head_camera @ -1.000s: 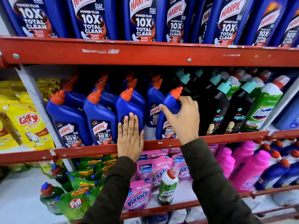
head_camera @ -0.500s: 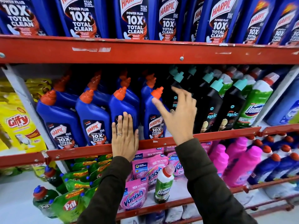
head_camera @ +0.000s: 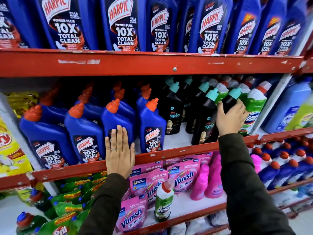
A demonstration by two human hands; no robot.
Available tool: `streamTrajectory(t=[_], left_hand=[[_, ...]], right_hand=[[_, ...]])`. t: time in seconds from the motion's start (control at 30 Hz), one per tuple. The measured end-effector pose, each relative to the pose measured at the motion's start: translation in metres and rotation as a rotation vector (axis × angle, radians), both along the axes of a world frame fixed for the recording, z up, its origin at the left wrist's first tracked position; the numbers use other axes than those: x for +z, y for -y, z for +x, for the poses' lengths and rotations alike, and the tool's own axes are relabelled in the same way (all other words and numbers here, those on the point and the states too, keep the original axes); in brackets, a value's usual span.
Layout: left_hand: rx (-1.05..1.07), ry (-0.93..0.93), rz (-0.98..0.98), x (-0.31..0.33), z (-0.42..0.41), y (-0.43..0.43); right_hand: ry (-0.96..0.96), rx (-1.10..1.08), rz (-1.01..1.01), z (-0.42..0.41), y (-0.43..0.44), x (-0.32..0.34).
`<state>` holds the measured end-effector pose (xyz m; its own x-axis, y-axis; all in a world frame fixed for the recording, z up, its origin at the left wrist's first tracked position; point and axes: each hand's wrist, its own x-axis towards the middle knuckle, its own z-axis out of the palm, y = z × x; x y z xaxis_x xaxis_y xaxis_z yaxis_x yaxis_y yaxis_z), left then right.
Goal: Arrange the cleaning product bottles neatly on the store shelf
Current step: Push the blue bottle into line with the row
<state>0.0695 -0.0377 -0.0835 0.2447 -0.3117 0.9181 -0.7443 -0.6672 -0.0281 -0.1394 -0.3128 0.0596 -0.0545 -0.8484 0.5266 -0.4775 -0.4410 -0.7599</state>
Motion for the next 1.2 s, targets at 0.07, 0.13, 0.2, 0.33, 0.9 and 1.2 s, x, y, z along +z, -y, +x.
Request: streamTrajectory(t=[0.07,0.13,0.2,0.33,0.9,1.2], left_hand=[[-0.002,0.008,0.0,0.0,0.0,0.001],[-0.01,0.01,-0.003,0.0,0.0,0.0],[-0.012,0.009,-0.002,0.001,0.0,0.0],[-0.015,0.005,-0.002,0.002,-0.001,0.0],[-0.027,0.003,-0.013,0.002,-0.001,0.0],[-0.018,-0.005,-0.007,0.002,0.0,0.0]], right_hand=[[-0.027,0.019,-0.024,-0.003,0.009,0.002],[-0.019,0.067,-0.027,-0.008,0.016,0.005],[0.017,0.101,-0.013,-0.012,0.019,0.006],[0.105,0.072,-0.071,-0.024,0.005,0.006],[0.096,0.274,-0.136,-0.014,-0.113,0.053],[-0.058,0.306,-0.143,0.03,-0.119,0.021]])
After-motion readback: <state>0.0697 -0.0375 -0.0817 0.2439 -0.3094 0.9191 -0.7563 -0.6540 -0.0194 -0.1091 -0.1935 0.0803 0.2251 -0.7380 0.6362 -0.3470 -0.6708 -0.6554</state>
